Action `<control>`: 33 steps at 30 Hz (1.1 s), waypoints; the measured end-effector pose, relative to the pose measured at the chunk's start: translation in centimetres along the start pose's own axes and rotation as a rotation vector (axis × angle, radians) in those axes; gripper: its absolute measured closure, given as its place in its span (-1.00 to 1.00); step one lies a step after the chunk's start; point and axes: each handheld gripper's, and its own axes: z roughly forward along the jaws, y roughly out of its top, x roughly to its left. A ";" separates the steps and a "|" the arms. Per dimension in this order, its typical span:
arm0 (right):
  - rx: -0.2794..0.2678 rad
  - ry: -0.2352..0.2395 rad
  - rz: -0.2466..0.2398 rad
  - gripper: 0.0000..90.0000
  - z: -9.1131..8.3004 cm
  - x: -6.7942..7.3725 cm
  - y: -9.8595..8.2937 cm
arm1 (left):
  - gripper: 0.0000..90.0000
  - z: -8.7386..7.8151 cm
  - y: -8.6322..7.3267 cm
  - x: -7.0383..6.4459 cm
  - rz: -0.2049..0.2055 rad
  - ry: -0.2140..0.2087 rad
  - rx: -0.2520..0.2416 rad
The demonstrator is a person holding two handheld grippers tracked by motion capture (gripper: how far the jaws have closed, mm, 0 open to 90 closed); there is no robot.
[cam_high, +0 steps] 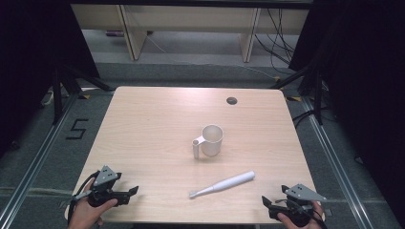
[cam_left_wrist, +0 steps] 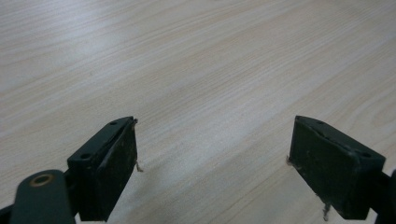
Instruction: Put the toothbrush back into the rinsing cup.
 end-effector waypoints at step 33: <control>0.035 0.078 -0.206 -0.50 -0.4 0.7 2.7 | -0.67 0.2 -0.1 0.1 -0.012 0.003 -0.003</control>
